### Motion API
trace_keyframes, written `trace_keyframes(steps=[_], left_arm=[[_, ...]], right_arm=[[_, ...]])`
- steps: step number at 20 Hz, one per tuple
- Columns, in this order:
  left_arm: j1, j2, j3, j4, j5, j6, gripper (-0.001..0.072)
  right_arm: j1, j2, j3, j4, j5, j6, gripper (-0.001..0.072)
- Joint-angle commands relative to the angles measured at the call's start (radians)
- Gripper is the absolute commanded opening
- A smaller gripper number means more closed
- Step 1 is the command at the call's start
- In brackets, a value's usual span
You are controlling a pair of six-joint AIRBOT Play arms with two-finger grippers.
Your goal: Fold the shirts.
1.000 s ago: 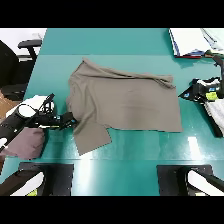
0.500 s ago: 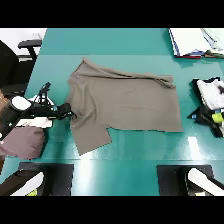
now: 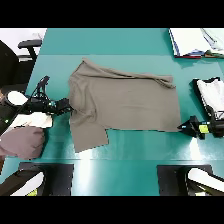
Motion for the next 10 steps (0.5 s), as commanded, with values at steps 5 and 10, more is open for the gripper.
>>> trace_keyframes(steps=[5, 10], left_arm=[[0.0, 0.067, 0.059, 0.006, -0.077, 0.044, 0.0029], [0.002, 0.255, 0.394, 0.011, -0.124, 0.044, 0.0029]], right_arm=[[0.205, 0.038, 0.171, 0.022, -0.069, -0.005, 0.0012], [0.189, 0.269, 0.525, 0.024, -0.033, -0.005, 0.0012]])
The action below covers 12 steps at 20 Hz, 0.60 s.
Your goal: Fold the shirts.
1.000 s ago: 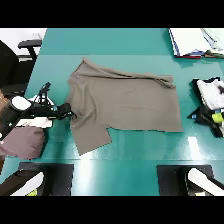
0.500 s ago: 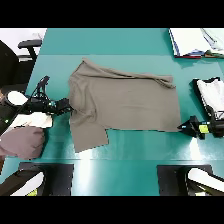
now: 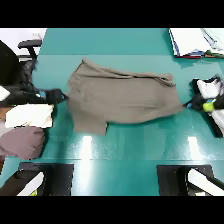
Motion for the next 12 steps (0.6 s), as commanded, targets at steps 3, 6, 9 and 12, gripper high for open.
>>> trace_keyframes(steps=[3, 6, 9, 12], left_arm=[[0.001, 0.133, 0.495, 0.009, -0.038, 0.005, 0.0029], [0.001, 0.135, 0.816, 0.031, -0.035, -0.013, 0.0029], [0.001, 0.135, 1.039, 0.085, 0.0, -0.05, 0.0028], [0.001, 0.134, 1.126, 0.195, 0.044, -0.077, 0.0027]], right_arm=[[-0.019, 0.213, 0.451, -0.001, 0.014, 0.0, 0.0012], [-0.072, 0.278, 0.711, -0.007, 0.016, 0.001, 0.0011], [-0.149, 0.299, 0.899, -0.007, 0.034, 0.009, 0.0011], [-0.202, 0.266, 1.038, -0.007, 0.092, 0.055, 0.0011]])
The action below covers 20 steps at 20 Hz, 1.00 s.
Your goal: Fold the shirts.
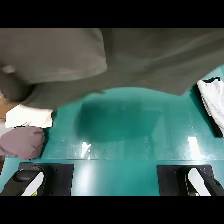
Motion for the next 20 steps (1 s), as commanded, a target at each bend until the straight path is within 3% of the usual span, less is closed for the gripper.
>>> trace_keyframes(steps=[1, 4, 7, 9, 12, 16, 20], left_arm=[[0.001, -0.005, 0.129, 0.141, 0.032, -0.053, 0.0027], [0.001, -0.055, 0.052, 0.212, -0.089, -0.055, 0.0029], [0.001, -0.176, -0.092, 0.216, -0.23, -0.055, 0.0029], [0.001, -0.283, -0.204, 0.201, -0.269, -0.052, 0.003], [0.001, -0.456, -0.351, 0.182, -0.267, -0.05, 0.003], [-0.001, -0.709, -0.388, 0.108, -0.242, -0.013, 0.003], [0.002, -0.848, -0.385, 0.079, 0.009, 0.028, 0.0029]], right_arm=[[-0.054, -0.03, 0.182, -0.003, 0.069, 0.051, 0.001], [-0.053, -0.101, 0.204, 0.0, 0.143, 0.096, 0.001], [0.01, -0.175, 0.082, -0.015, 0.201, 0.109, 0.001], [0.123, -0.259, -0.007, -0.132, 0.239, 0.142, 0.001], [0.274, -0.41, -0.13, -0.34, 0.289, 0.182, 0.001], [0.365, -0.657, -0.206, -0.351, 0.256, 0.183, 0.001], [0.373, -0.893, -0.029, -0.333, 0.193, 0.183, 0.001]])
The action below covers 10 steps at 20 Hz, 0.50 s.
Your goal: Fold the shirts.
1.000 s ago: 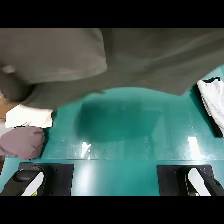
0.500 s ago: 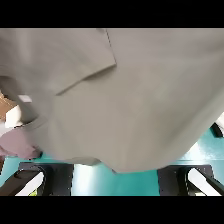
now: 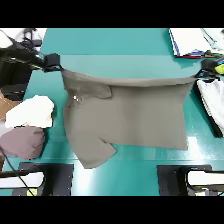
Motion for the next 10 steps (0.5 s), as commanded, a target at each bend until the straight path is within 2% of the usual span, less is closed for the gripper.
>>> trace_keyframes(steps=[1, 3, 5, 8, 10], left_arm=[[0.002, -0.122, -0.001, -0.022, 0.186, 0.034, 0.0029], [0.002, -0.134, 0.014, -0.022, 0.203, 0.086, 0.003], [0.002, -0.127, 0.015, -0.02, 0.167, 0.103, 0.003], [0.002, -0.117, 0.012, 0.013, -0.037, 0.103, 0.003], [0.002, -0.117, -0.018, 0.027, -0.127, 0.104, 0.003]], right_arm=[[0.023, -0.196, 0.141, -0.01, -0.053, 0.004, 0.001], [0.023, -0.254, 0.253, -0.01, -0.045, 0.003, 0.0011], [0.023, -0.254, 0.283, -0.011, -0.038, -0.006, 0.0011], [0.019, -0.173, 0.153, -0.023, -0.013, -0.045, 0.001], [0.013, -0.103, 0.012, -0.023, -0.044, -0.052, 0.001]])
